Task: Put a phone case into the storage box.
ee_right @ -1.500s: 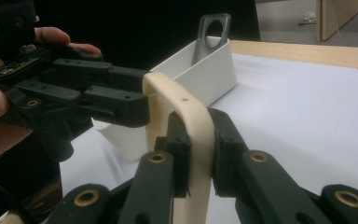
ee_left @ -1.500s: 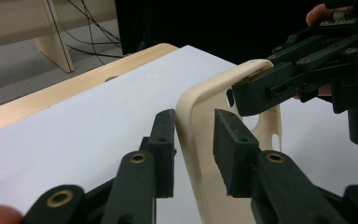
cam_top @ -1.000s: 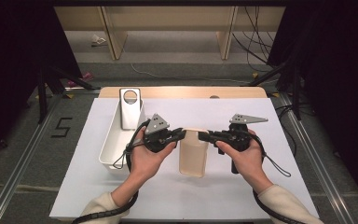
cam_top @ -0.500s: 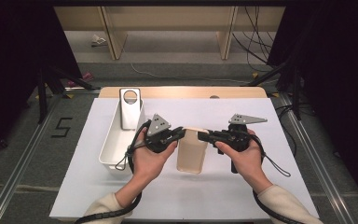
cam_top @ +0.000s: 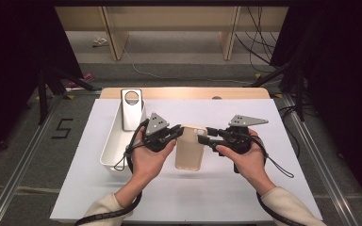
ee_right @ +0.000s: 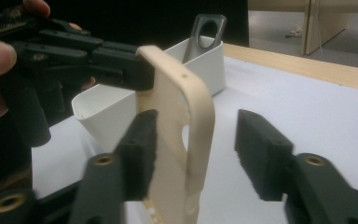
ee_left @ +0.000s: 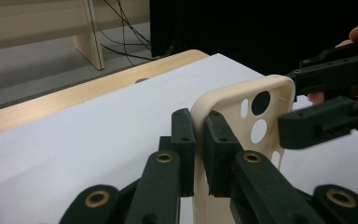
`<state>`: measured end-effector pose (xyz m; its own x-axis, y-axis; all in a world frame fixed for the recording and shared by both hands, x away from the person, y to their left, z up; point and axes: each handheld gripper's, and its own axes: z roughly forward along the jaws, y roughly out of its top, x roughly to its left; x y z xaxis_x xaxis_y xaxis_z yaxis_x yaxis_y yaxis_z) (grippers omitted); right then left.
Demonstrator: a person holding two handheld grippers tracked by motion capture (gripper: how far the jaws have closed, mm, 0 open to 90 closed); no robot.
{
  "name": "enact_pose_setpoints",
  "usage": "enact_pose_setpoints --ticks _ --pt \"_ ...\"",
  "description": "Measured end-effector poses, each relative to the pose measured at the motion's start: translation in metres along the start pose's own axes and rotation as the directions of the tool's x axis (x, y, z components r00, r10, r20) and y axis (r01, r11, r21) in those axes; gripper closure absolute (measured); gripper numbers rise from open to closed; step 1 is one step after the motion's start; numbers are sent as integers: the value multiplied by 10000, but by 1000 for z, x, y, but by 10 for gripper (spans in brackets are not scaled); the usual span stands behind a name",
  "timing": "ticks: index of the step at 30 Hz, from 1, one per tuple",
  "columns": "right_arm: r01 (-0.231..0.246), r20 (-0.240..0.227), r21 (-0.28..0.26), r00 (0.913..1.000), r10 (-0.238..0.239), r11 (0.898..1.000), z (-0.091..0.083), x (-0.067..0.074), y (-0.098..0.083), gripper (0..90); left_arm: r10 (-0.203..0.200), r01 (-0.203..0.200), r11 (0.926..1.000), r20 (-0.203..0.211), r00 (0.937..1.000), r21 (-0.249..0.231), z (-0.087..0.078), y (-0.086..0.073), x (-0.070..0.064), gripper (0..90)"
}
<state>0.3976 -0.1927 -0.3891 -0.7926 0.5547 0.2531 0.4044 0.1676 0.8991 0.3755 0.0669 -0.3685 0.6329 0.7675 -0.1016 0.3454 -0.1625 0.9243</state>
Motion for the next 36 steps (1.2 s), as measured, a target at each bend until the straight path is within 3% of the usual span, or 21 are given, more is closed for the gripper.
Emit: enact_pose_setpoints --ticks 4,6,11,26,36 --pt "285 -203 -45 9994 -286 9996 3 0 -1 298 -34 33 9999 -130 9999 -102 -3 2 5 833" --pt "278 -295 -75 9992 -280 9996 3 -1 -1 277 -27 24 9999 -175 9998 -152 -5 3 7 833" --pt "272 -417 -112 9987 -276 9996 1 -2 -3 262 -64 56 9995 -275 9996 -296 -8 6 11 833" --pt "310 -164 99 9994 -308 9995 -7 -7 -9 229 -193 166 9981 -449 9988 -591 -19 13 21 833" --pt "470 370 413 9981 -485 9980 -21 -14 -18 181 -189 144 9967 -555 9983 -796 -26 18 28 833"
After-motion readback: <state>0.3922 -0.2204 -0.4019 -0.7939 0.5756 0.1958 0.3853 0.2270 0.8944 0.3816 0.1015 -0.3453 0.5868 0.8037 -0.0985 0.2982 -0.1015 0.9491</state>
